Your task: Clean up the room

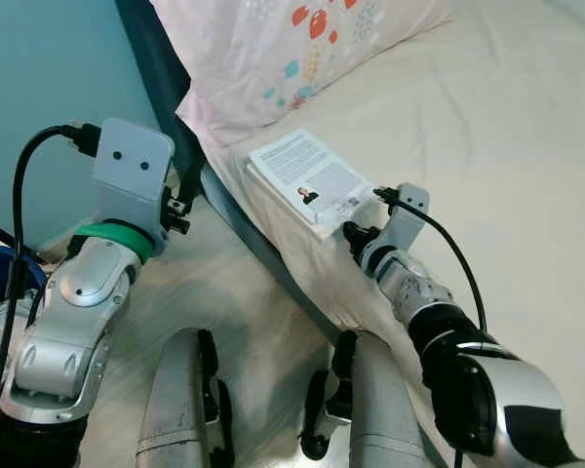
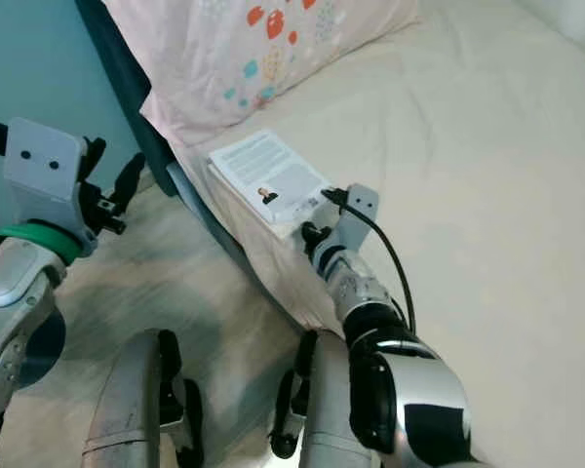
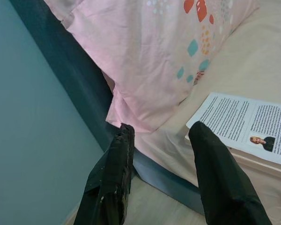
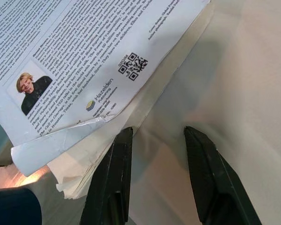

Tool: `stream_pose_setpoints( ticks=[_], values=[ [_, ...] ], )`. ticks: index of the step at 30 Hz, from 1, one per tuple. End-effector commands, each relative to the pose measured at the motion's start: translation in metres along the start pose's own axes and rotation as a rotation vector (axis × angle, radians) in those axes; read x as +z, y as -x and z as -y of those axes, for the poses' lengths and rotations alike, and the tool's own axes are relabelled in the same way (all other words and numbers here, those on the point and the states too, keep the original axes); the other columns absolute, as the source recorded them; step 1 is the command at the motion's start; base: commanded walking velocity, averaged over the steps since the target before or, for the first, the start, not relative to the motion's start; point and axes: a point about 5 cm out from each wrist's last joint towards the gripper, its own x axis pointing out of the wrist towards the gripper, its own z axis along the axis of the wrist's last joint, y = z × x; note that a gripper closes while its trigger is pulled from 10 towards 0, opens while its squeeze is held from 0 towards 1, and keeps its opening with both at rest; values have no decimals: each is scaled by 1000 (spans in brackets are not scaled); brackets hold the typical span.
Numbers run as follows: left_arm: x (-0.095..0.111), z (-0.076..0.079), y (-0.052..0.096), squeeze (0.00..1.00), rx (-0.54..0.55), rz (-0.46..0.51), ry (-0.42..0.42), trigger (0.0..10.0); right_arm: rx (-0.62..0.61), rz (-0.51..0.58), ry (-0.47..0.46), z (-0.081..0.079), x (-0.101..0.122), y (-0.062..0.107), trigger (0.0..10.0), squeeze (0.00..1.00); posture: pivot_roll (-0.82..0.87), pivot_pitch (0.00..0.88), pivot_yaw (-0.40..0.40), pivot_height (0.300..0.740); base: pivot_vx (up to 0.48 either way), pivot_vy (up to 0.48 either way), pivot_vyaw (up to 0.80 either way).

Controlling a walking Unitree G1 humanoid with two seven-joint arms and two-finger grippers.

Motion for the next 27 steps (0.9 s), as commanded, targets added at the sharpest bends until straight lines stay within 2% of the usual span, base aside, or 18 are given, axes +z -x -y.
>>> stream_pose_setpoints(
  ticks=[1,3,4,5,7,9,10,11,12,13,14,15,16,18,20,23,25,27],
  values=[
    [-2,5,2,0,-12,-4,3,10000,-11,-29,-5,7,-13,3,10000,0,167,283,-2,595,0,0,0],
    [-5,7,3,0,-12,-10,13,10000,8,-20,7,9,-15,4,10000,0,149,269,-11,595,0,0,0],
    [-11,13,3,0,-29,-27,30,10000,-7,-11,5,20,-25,9,10000,0,109,232,-22,595,0,0,0],
    [-11,13,3,0,-29,-27,30,10000,-7,-11,5,20,-25,9,10000,0,109,232,-22,595,0,0,0],
    [-23,24,1,0,-52,-64,71,10000,-58,37,50,47,-46,27,10000,0,55,192,-25,595,0,0,0],
    [-23,24,1,0,-52,-64,71,10000,-58,37,50,47,-46,27,10000,0,55,192,-25,595,0,0,0],
    [-27,27,-1,0,-61,-76,78,10000,-68,98,85,54,-49,38,10000,0,35,182,-21,595,0,0,0],
    [-27,27,-1,0,-61,-76,78,10000,-68,98,85,54,-49,38,10000,0,35,182,-21,595,0,0,0],
    [-32,29,-3,0,-65,-85,81,10000,-59,189,125,56,-45,49,10000,0,9,165,-17,595,0,0,0],
    [-36,29,-4,0,-68,-94,79,10000,-35,307,162,52,-34,61,10000,0,-7,153,-12,595,0,0,0],
    [-36,29,-4,0,-68,-94,79,10000,-35,307,162,52,-34,61,10000,0,-7,153,-12,595,0,0,0],
    [-39,29,-6,0,-68,-100,78,10000,-13,402,180,47,-22,70,10000,0,-17,144,-7,595,0,0,0],
    [-39,29,-6,0,-68,-100,78,10000,-13,402,180,47,-22,70,10000,0,-17,144,-7,595,0,0,0],
    [-42,28,-10,0,-49,-100,70,10000,53,556,248,30,3,79,10000,0,-35,112,-1,595,0,0,0],
    [-43,25,-13,0,-2,-72,19,10000,106,645,329,11,21,80,10000,0,-40,86,-3,595,0,0,0],
    [-42,24,-14,0,20,-51,-23,10000,127,677,345,3,27,80,10000,0,-43,51,-5,595,0,0,0],
    [-45,25,-17,0,54,-49,-84,10000,178,747,359,-12,41,84,10000,0,-32,16,-20,595,0,0,0],
    [-47,26,-17,0,58,-53,-89,10000,194,766,365,-17,44,86,10000,0,-32,16,-20,595,0,0,0]
  ],
)
